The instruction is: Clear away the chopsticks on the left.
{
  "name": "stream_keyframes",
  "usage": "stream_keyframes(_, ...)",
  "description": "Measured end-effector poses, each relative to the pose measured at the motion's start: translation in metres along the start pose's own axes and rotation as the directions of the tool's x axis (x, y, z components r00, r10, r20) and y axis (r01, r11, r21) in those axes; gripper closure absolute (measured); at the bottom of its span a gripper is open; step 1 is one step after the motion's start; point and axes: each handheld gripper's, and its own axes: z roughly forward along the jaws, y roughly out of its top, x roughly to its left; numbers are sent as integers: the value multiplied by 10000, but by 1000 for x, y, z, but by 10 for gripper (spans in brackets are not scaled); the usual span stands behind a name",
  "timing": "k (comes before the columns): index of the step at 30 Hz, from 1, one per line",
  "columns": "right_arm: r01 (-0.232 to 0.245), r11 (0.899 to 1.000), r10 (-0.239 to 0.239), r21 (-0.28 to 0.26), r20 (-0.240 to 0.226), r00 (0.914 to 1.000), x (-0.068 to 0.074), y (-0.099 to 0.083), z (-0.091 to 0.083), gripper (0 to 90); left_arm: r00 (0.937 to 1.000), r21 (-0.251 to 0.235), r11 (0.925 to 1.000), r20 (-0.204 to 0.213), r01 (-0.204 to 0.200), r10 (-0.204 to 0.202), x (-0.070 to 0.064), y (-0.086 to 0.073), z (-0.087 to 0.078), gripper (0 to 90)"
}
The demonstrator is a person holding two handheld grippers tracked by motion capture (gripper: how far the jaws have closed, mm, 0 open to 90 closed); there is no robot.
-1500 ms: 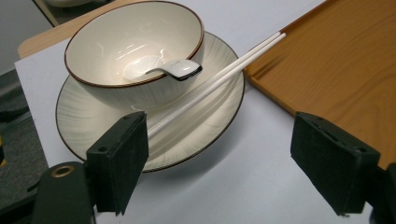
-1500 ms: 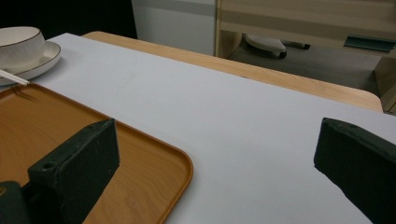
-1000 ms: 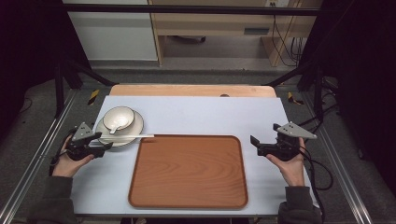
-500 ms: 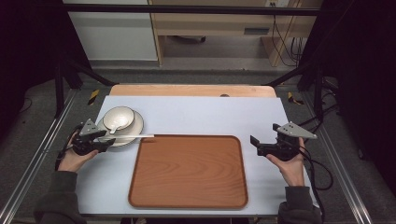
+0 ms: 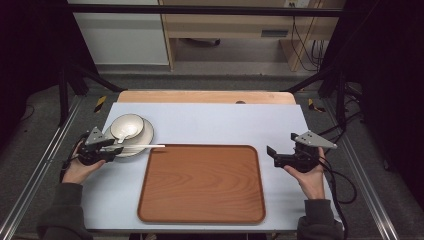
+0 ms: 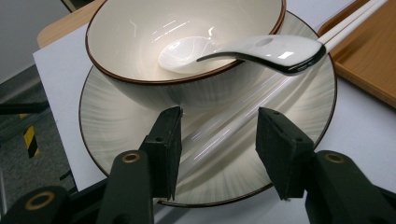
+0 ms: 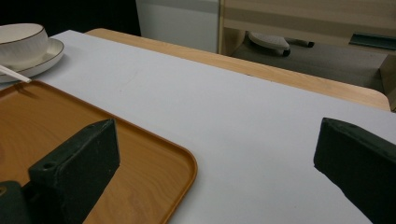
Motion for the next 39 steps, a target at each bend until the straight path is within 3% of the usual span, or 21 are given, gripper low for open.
stream_keyframes(12,10,10000,-10,-2,10,10000,0,0,-1,7,9972,495,9974,-510,-515,541,-3,2,-2,545)
stream_keyframes(16,-10,10000,10,-44,9,10000,-1,0,-1,7,9971,688,9959,-440,-584,615,-4,2,-1,568)
stream_keyframes(39,-21,10000,21,-33,18,10000,-1,1,-3,9,9977,975,9942,-464,-457,504,-11,2,-5,654)
